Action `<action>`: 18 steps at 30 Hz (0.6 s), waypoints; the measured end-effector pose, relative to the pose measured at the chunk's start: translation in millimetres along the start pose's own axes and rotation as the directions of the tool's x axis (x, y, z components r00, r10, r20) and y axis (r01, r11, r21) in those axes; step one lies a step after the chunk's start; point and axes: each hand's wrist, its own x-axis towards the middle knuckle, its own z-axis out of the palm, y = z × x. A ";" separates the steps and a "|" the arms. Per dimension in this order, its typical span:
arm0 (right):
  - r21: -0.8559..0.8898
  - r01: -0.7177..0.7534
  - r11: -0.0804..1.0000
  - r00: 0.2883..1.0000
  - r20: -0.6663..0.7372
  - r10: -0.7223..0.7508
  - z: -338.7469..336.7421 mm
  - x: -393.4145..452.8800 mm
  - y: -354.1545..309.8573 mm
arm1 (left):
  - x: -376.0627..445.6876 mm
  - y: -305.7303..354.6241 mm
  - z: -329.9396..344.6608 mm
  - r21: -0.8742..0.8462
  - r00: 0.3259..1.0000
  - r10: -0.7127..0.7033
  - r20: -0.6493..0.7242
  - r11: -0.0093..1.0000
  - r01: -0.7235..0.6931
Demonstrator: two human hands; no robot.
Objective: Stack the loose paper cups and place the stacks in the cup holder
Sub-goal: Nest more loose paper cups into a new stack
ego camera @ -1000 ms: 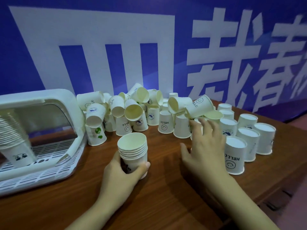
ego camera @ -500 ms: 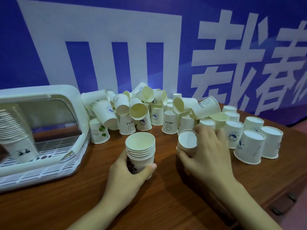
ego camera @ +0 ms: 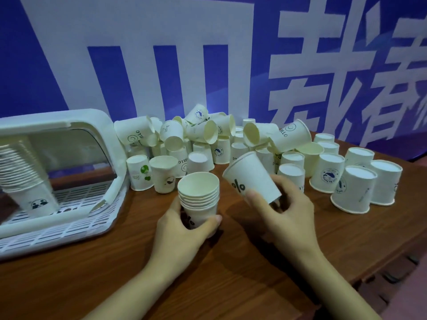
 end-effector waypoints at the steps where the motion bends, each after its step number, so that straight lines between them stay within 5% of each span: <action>1: 0.134 -0.038 0.990 0.999 0.019 0.036 -0.3 3.2 -6.5 | 0.3 -0.2 -0.2 -0.008 1.000 -0.002 0.003 1.000 0.002; 4: 0.362 -0.051 0.931 0.993 0.117 0.009 7.1 20.4 -25.3 | 0.9 -0.4 -1.4 -0.046 1.000 -0.017 0.024 0.999 0.018; 11: 0.185 0.058 0.981 0.972 0.215 -0.098 63.7 36.0 -43.2 | 0.8 -6.1 0.0 -0.065 0.999 -0.047 0.021 0.997 0.049; 18: 0.334 -0.035 0.942 0.965 0.256 -0.055 84.2 17.6 -17.1 | 2.9 -8.5 -1.1 -0.063 0.998 -0.049 0.046 0.997 0.052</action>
